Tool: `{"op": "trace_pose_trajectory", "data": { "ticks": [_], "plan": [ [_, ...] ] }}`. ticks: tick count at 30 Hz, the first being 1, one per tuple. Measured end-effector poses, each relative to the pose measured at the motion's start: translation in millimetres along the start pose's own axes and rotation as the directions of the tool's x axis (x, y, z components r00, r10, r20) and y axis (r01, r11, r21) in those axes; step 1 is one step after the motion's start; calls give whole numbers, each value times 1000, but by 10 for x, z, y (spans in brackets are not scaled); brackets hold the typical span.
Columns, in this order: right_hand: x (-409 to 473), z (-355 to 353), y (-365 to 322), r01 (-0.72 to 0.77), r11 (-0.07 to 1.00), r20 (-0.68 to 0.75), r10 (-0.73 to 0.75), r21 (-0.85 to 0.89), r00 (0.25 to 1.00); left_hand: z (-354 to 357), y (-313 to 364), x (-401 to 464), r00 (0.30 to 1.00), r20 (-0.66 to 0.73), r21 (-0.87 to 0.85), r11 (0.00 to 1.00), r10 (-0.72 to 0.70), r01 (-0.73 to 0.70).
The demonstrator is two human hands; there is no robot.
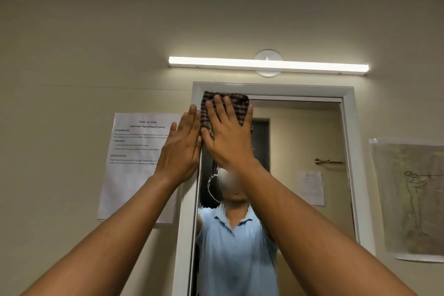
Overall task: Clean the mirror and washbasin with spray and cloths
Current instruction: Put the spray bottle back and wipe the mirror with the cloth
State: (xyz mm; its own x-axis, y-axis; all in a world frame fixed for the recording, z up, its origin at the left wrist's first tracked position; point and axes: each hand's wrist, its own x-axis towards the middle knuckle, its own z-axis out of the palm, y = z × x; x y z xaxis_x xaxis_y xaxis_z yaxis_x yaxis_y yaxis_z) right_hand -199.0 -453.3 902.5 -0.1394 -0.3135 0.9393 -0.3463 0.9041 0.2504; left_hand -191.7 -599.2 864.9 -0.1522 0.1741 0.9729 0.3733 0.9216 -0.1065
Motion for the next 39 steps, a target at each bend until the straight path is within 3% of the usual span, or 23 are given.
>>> {"op": "trace_pose_trajectory", "data": {
  "ticks": [8, 13, 21, 31, 39],
  "plan": [
    [-216, 48, -32, 44, 999, 6, -44, 11, 999, -25, 53, -188, 999, 37, -68, 998, -2, 5],
    [-661, 154, -58, 115, 993, -32, -115, -9, 993, -28, 79, -454, 997, 75, 20, 1000, 7, -8],
    [-952, 64, 356, 274, 959, 49, -272, -64, 961, 13, 157, -662, 994, 106, 139, 990, -26, 11],
    [-711, -390, 1429, -102, 992, 18, 104, -73, 994, 31, 171, -683, 994, 102, 136, 991, -32, 18],
    [-1187, -371, 1779, -212, 975, -44, 209, -63, 977, 27, 150, -694, 995, 90, 129, 991, -41, 29]
  ]
}}
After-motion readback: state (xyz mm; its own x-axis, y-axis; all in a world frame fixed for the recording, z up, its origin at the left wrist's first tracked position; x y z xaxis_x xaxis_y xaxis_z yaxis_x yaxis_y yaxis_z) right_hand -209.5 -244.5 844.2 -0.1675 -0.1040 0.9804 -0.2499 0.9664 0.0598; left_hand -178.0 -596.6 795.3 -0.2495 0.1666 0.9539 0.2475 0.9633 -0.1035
